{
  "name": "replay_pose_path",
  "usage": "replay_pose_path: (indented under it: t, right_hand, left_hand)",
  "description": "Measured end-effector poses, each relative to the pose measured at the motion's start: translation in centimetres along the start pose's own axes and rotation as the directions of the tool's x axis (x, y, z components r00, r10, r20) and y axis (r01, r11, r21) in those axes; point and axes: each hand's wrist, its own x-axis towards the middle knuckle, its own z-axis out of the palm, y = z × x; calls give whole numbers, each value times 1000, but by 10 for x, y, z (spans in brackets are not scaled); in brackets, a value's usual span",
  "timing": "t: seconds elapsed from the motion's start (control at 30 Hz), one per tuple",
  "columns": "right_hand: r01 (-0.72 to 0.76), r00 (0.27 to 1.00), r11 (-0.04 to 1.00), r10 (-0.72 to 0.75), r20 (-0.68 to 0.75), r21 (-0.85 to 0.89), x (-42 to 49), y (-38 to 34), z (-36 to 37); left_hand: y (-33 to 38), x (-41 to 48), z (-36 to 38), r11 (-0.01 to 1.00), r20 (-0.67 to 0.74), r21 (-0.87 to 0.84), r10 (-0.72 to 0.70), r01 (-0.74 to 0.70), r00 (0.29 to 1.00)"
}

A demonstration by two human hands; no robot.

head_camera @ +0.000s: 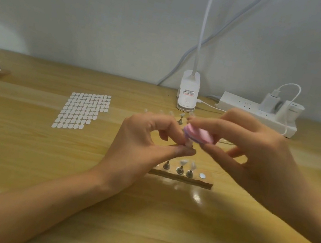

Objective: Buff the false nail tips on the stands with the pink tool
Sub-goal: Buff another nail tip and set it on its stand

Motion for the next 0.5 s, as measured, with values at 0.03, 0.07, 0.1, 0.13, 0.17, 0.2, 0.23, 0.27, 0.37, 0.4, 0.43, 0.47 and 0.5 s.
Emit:
replay_pose_path:
  t: [0.03, 0.07, 0.1, 0.13, 0.17, 0.2, 0.23, 0.27, 0.37, 0.4, 0.43, 0.47, 0.5]
  right_hand:
    - [-34, 999, 999, 34, -19, 30, 1, 2, 0]
    - [-48, 998, 996, 51, -38, 74, 1, 2, -1]
    - [-38, 998, 994, 44, -53, 102, 1, 2, 0]
    - [-10, 998, 995, 16, -61, 103, 0, 2, 3]
    - [20, 998, 996, -15, -58, 89, -1, 2, 5]
    - [21, 998, 996, -16, -56, 84, -1, 2, 6]
    - [-9, 998, 995, 15, -60, 95, -1, 3, 6]
    - [-49, 996, 991, 58, -71, 126, 0, 3, 4]
    - [-29, 993, 976, 52, -102, 217, 0, 2, 2]
    - [9, 996, 979, 9, -86, 203, -1, 2, 4]
    - [33, 998, 985, -24, -59, 167, -1, 2, 6]
    - [34, 999, 991, -29, -37, 127, -2, 3, 8]
    - [15, 1000, 995, -12, -28, 103, -3, 5, 9]
  left_hand:
    - [0, 0, 0, 1000, -13, -16, -17, 16, 1000]
    - [1, 0, -1, 999, -24, -33, -34, 34, 999]
    - [2, 1, -1, 998, -31, -43, -43, 41, 999]
    - [3, 1, -1, 998, -34, -47, -40, 38, 999]
    - [4, 0, -1, 998, -33, -52, -38, 36, 999]
    - [5, 0, 0, 997, -27, -69, -47, 45, 999]
    - [6, -1, 1, 993, -18, -98, -66, 64, 998]
    - [7, -1, 2, 987, -12, -133, -89, 87, 996]
    - [9, 1, 2, 978, 10, -182, -99, 99, 995]
    - [9, 1, 2, 983, 17, -167, -79, 81, 997]
    - [9, 2, 2, 988, 23, -143, -57, 59, 998]
    - [9, 1, 3, 992, 23, -121, -39, 41, 999]
    - [9, 1, 3, 993, 17, -110, -28, 30, 999]
